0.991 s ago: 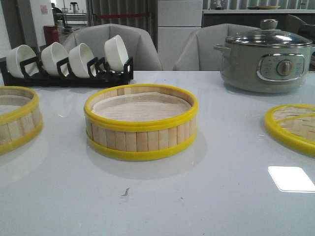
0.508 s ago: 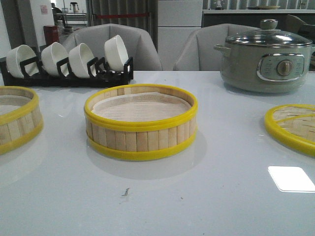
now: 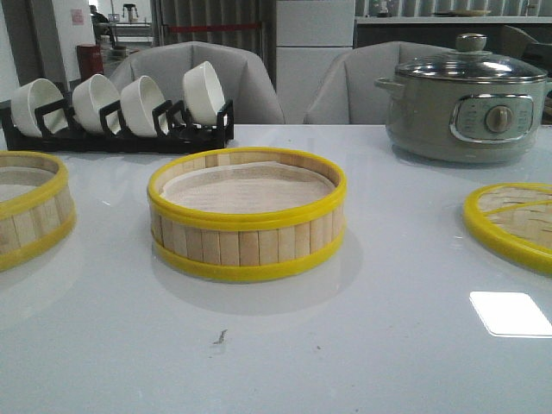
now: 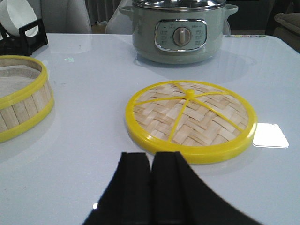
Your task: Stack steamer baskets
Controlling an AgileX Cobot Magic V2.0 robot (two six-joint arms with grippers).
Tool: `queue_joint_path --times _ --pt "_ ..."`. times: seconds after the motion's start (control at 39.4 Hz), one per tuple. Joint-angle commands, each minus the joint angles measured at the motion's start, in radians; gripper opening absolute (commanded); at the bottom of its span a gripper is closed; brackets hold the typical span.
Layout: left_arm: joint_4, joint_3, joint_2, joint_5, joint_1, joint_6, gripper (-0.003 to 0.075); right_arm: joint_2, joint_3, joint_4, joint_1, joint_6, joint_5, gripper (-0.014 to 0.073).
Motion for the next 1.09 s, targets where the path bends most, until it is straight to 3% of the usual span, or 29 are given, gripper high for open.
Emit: queue_joint_path --times 0.0,0.56,0.71,1.07 --pt "-0.003 0.000 -0.016 -0.078 0.002 -0.003 0.0087 -0.021 -0.015 -0.002 -0.007 -0.006 -0.081 0.0055" --pt "-0.008 -0.053 0.005 -0.062 0.002 -0.003 0.0087 -0.021 -0.015 -0.002 -0.007 -0.006 -0.081 0.0055" --pt "-0.006 -0.260 0.136 0.092 0.002 -0.003 0.0087 -0.021 -0.015 -0.002 -0.007 -0.006 -0.081 0.0055" --pt "0.043 -0.947 0.717 0.514 -0.064 -0.003 0.0087 -0.021 -0.015 -0.002 -0.007 -0.006 -0.081 0.0055"
